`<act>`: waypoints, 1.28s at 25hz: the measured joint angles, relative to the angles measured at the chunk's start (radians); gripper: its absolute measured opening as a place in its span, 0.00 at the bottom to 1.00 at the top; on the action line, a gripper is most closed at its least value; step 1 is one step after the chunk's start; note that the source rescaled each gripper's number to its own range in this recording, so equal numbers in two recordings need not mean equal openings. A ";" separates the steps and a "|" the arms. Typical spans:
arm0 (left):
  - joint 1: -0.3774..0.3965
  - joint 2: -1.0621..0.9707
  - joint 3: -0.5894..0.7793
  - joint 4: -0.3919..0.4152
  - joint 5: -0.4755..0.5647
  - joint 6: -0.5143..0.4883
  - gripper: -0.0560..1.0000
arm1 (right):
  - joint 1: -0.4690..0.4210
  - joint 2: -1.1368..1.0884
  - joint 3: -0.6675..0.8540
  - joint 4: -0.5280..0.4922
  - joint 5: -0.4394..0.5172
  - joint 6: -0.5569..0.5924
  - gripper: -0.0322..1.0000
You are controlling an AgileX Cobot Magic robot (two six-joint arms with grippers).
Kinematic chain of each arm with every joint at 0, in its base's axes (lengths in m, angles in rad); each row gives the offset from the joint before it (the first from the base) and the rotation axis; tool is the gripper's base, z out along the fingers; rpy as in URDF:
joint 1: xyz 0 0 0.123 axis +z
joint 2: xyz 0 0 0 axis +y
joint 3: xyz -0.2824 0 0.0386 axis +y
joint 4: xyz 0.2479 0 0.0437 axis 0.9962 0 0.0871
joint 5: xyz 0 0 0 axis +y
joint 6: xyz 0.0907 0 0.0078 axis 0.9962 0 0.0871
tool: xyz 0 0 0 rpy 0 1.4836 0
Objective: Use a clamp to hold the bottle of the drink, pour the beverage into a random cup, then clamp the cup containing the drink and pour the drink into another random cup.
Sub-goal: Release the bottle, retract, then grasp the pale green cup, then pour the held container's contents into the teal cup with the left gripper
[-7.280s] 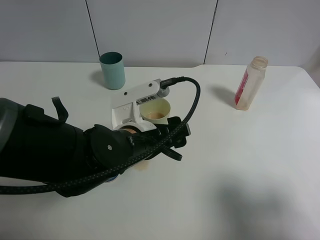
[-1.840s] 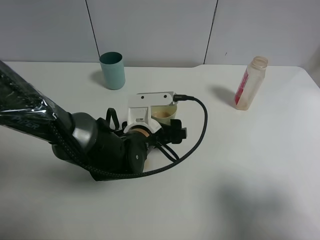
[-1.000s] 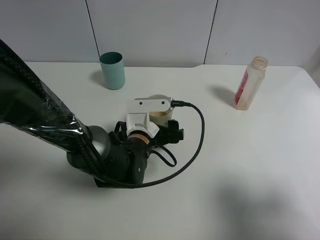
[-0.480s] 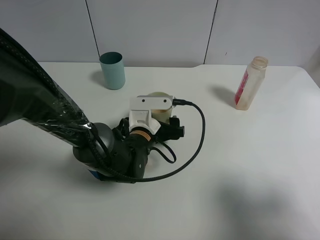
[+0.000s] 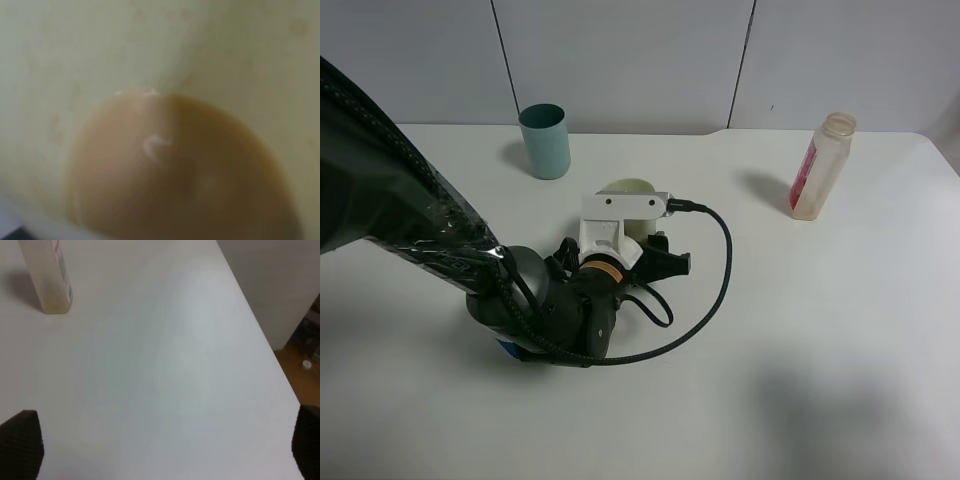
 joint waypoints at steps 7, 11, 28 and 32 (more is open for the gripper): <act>0.000 0.000 0.000 0.014 0.002 0.000 0.06 | 0.000 0.000 0.000 0.000 0.000 0.000 1.00; 0.000 -0.023 0.000 0.025 0.046 0.011 0.06 | 0.000 0.000 0.000 0.000 0.000 0.000 1.00; 0.059 -0.162 0.002 0.090 0.163 0.151 0.06 | 0.000 0.000 0.000 0.000 0.000 0.000 1.00; 0.147 -0.193 0.003 0.227 0.221 0.158 0.06 | 0.000 0.000 0.000 0.000 0.000 0.000 1.00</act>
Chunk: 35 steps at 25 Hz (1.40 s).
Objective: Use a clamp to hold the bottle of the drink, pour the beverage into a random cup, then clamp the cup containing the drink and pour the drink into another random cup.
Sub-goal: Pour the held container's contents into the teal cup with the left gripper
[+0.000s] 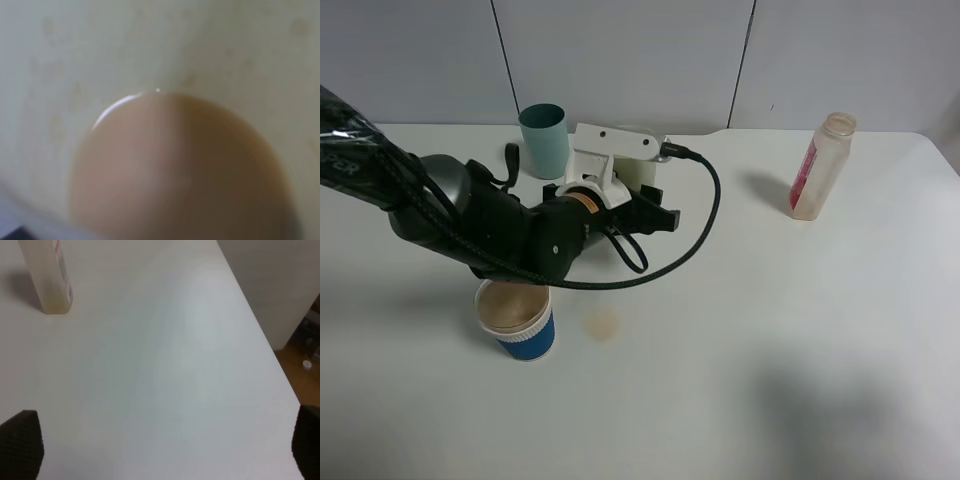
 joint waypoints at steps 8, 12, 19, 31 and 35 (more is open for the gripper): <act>0.126 -0.063 0.000 0.187 0.138 -0.015 0.06 | 0.000 0.000 0.000 0.000 0.000 0.000 1.00; 0.165 -0.090 0.000 0.241 0.173 -0.019 0.06 | 0.000 0.000 0.000 0.000 0.000 0.000 1.00; 0.368 -0.185 0.001 0.514 0.315 -0.169 0.06 | 0.000 0.000 0.000 0.000 0.000 0.000 1.00; 0.537 -0.247 0.002 0.677 0.384 -0.199 0.06 | 0.000 0.000 0.000 0.000 0.000 0.000 1.00; 0.635 -0.251 0.002 0.741 0.393 -0.199 0.06 | 0.000 0.000 0.000 0.000 0.000 0.000 1.00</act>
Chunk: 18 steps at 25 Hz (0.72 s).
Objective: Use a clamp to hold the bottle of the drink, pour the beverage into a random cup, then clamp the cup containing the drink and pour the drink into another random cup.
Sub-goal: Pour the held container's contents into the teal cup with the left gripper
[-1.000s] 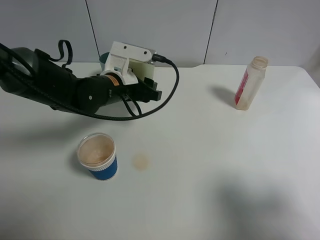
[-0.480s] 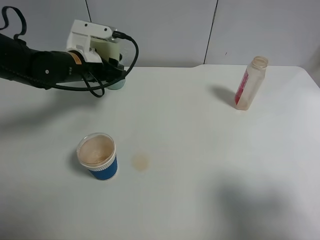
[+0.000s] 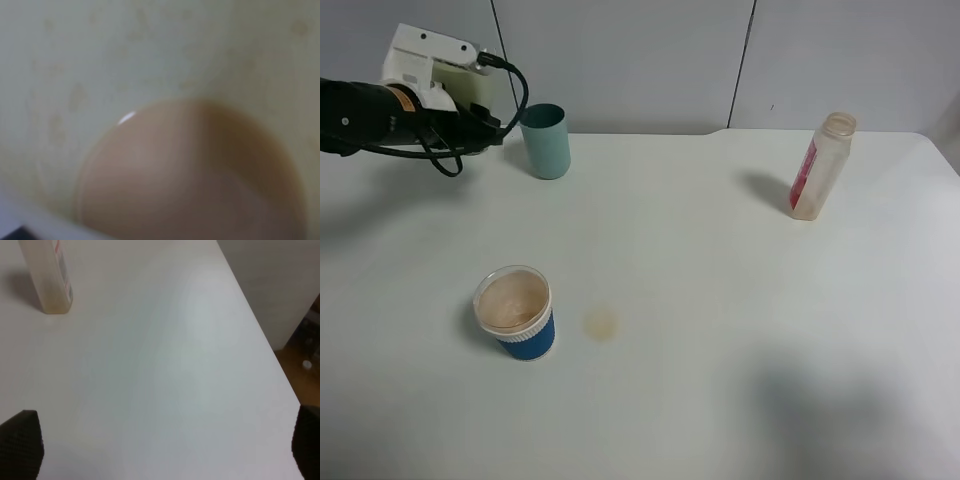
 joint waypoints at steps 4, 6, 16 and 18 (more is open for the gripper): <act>0.064 0.000 -0.013 0.043 0.039 0.000 0.06 | 0.000 0.000 0.000 0.000 0.000 0.000 1.00; 0.113 0.000 -0.063 0.109 0.096 0.000 0.06 | 0.000 0.000 0.000 0.000 0.000 0.000 1.00; 0.130 0.041 -0.180 0.102 0.143 0.086 0.06 | 0.000 0.000 0.000 0.000 0.000 0.000 1.00; 0.130 0.072 -0.207 0.082 0.171 0.132 0.06 | 0.000 0.000 0.000 0.000 0.000 0.000 1.00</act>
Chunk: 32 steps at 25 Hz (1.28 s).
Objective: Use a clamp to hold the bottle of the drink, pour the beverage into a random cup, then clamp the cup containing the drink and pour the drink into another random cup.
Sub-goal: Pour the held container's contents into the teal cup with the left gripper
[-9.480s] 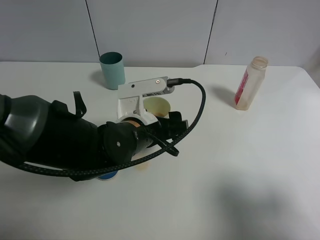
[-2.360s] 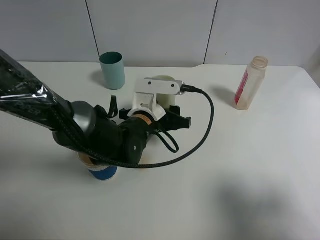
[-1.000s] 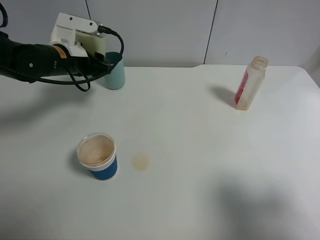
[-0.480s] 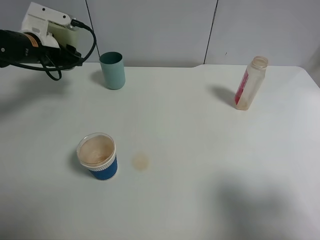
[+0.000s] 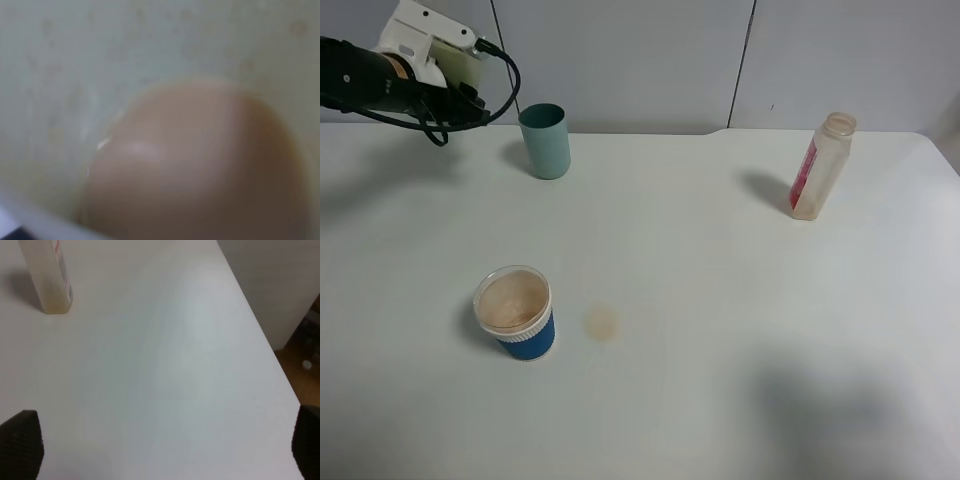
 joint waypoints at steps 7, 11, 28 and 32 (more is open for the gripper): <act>0.000 0.034 -0.024 -0.057 0.011 0.099 0.06 | 0.000 0.000 0.000 0.000 0.000 0.000 1.00; 0.000 0.053 -0.043 -0.105 0.008 0.154 0.06 | 0.000 0.000 0.000 0.000 0.000 0.000 1.00; -0.015 0.140 -0.140 -0.104 0.022 0.180 0.06 | 0.000 0.000 0.000 0.000 -0.001 0.000 1.00; -0.023 0.143 -0.140 -0.082 0.022 0.180 0.06 | 0.000 0.000 0.000 0.000 -0.001 0.000 1.00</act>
